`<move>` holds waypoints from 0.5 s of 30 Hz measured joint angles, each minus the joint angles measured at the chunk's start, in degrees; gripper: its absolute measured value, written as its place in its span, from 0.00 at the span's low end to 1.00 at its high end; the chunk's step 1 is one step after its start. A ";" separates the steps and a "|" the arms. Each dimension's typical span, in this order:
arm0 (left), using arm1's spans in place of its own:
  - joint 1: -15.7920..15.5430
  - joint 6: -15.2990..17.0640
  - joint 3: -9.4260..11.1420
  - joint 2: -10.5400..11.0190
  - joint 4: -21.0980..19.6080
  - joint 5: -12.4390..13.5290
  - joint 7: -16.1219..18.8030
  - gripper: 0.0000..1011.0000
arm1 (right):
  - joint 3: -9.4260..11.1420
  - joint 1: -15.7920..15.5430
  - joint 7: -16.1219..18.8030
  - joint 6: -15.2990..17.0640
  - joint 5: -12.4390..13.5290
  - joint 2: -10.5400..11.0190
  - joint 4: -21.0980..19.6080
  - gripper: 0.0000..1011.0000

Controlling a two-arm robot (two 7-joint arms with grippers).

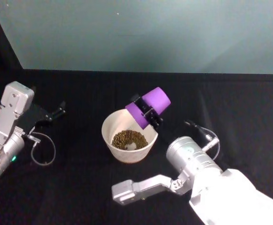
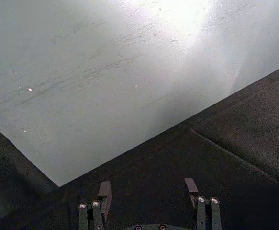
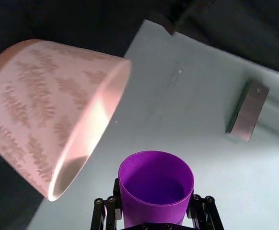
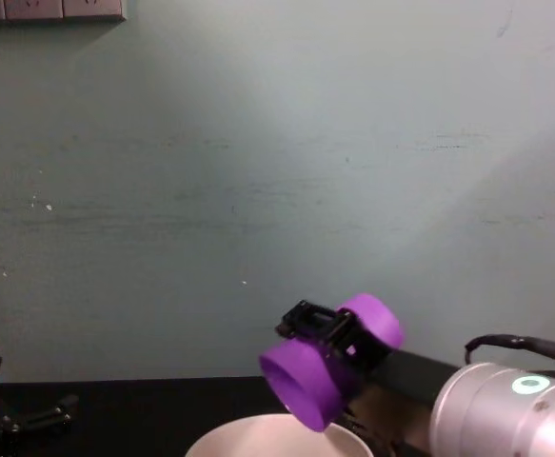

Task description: Pick up the cup and pour the mung beans from the cup into the bowl.

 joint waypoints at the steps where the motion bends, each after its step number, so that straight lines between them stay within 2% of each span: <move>1: 0.00 0.00 0.00 0.00 0.00 0.00 0.00 0.99 | 0.63 -0.38 -0.52 0.06 1.00 -0.11 -0.11 0.72; 3: 0.00 0.00 0.00 0.00 0.00 0.00 0.00 0.99 | 1.85 -1.10 -1.72 0.21 3.00 -0.37 -0.23 0.72; 4: 0.00 0.00 0.00 0.00 0.00 0.00 0.00 0.99 | 3.12 -1.91 -2.97 0.25 5.52 -0.69 -0.31 0.72; 5: 0.00 0.00 0.00 0.00 0.00 0.00 0.00 0.99 | 3.88 -2.32 -3.71 0.21 6.94 -0.88 -0.36 0.72; 6: 0.00 0.00 0.00 0.00 0.00 0.00 0.00 0.99 | 5.50 -3.20 -4.91 -0.16 10.04 -1.33 -0.49 0.72; 10: 0.00 0.00 0.00 0.00 0.00 0.00 0.00 0.99 | 8.57 -4.91 -6.65 -1.48 15.91 -2.24 -0.71 0.72; 11: 0.00 0.00 0.00 0.00 0.00 0.00 0.00 0.99 | 10.01 -5.71 -7.20 -2.14 18.46 -2.69 -0.87 0.72; 12: 0.00 0.00 0.00 0.00 0.00 0.00 0.00 0.99 | 10.72 -6.09 -7.45 -2.41 19.60 -2.91 -0.97 0.72; 13: 0.00 0.00 0.00 0.00 0.00 0.00 0.00 0.99 | 11.92 -6.82 -7.95 -2.97 21.87 -3.31 -1.14 0.72; 15: 0.00 0.00 0.00 0.00 0.00 0.00 0.00 0.99 | 13.37 -7.67 -8.48 -3.55 24.26 -3.84 -1.22 0.72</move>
